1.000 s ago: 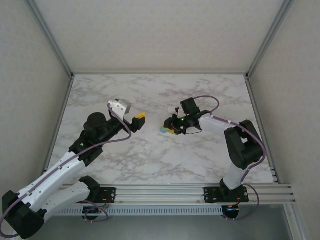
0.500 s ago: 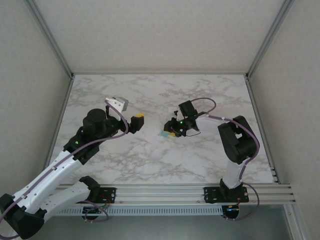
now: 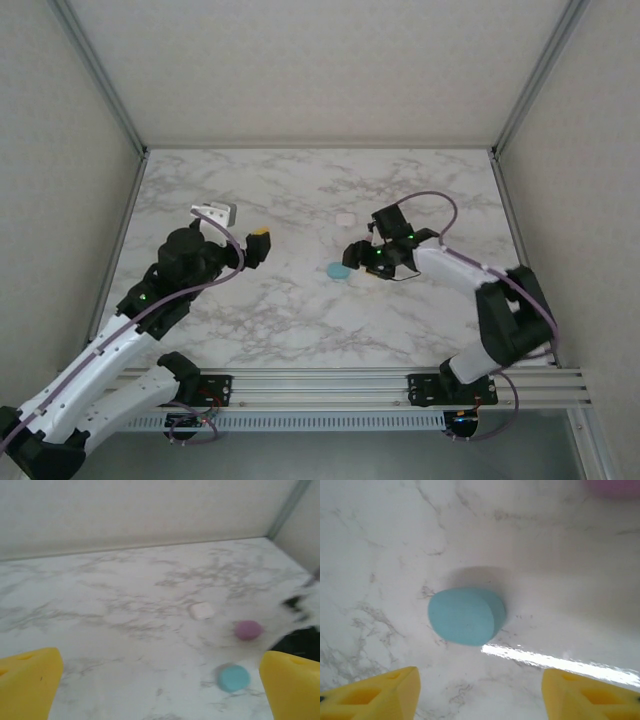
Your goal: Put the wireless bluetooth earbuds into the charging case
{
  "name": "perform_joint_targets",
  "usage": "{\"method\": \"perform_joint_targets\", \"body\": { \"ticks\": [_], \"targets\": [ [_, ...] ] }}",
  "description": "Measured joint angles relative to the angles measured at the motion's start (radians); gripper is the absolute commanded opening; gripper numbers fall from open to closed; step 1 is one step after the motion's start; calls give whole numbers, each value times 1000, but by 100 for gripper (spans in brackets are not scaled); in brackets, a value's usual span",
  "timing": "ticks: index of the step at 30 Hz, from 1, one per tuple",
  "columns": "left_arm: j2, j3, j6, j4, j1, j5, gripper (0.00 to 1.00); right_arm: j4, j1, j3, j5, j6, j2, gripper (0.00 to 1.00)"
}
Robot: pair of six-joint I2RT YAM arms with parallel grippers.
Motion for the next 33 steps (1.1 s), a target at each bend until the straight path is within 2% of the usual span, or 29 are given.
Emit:
{"method": "perform_joint_targets", "body": {
  "ticks": [2,5,6,9,12,15,18,21,25,27,29,33],
  "targets": [
    [3,-35,-1,9,42,-46,100,-43,0,2,103,-9,-100,75],
    [29,-94,-9,32,169,-116,100,-103,-6,11,346,-37,-242,96],
    [46,-113,-8,51,221,-135,100,-107,-11,11,442,-55,-276,99],
    [142,-160,16,128,340,-194,100,10,-50,-53,718,-177,-338,99],
    [271,-203,44,236,408,-219,100,196,-150,-168,834,-323,-292,99],
    [408,-255,67,364,459,-223,100,326,-256,-227,837,-419,-124,99],
    [520,-290,88,489,494,-200,100,506,-299,-317,774,-505,-39,99],
    [584,-304,103,597,520,-142,100,660,-332,-397,659,-587,-26,98],
    [616,-317,110,745,547,-18,100,842,-415,-420,440,-632,-23,99],
    [620,-332,124,804,549,60,100,1012,-450,-475,358,-643,-13,99],
    [644,-352,133,883,549,123,100,1121,-453,-531,311,-647,20,99],
    [747,-370,122,983,554,137,100,1135,-453,-552,299,-641,61,99]
  ]
}}
